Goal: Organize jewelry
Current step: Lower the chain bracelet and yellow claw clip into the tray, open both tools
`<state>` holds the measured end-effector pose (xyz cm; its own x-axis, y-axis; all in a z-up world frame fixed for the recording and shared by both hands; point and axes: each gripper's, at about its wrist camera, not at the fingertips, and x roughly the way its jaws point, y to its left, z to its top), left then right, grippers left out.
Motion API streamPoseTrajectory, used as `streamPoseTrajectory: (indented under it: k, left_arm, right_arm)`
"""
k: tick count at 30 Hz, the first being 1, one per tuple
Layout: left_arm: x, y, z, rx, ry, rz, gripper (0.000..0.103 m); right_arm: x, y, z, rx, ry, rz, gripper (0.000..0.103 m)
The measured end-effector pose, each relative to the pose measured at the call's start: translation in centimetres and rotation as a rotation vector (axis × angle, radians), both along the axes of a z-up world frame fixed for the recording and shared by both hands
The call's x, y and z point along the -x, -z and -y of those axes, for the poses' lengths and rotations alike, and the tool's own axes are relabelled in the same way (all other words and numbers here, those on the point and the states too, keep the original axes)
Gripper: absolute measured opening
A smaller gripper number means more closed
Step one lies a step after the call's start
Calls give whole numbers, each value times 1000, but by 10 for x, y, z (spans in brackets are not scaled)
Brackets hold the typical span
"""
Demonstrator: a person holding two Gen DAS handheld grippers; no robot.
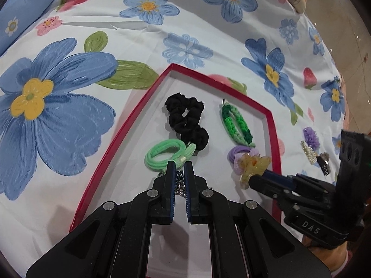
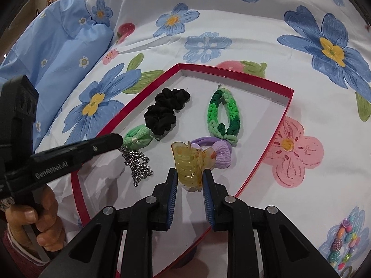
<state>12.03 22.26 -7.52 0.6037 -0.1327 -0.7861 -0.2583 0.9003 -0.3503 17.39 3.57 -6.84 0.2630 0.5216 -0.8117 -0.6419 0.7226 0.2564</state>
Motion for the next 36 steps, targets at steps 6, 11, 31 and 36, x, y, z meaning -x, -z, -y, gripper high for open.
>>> streamPoseTrajectory:
  k: [6, 11, 31, 36]
  left_arm:
    - [0, 0, 3, -12, 5, -9, 6]
    - [0, -1, 5, -23, 6, -8, 6]
    - [32, -45, 30, -49, 0, 52, 44]
    - [45, -59, 56, -60, 33, 79, 62]
  right_arm:
    - [0, 0, 0, 0, 7, 0, 24]
    - [0, -1, 2, -4, 9, -4, 24]
    - [22, -52, 64, -107, 93, 45, 38]
    - [37, -65, 112, -129, 168, 68, 44]
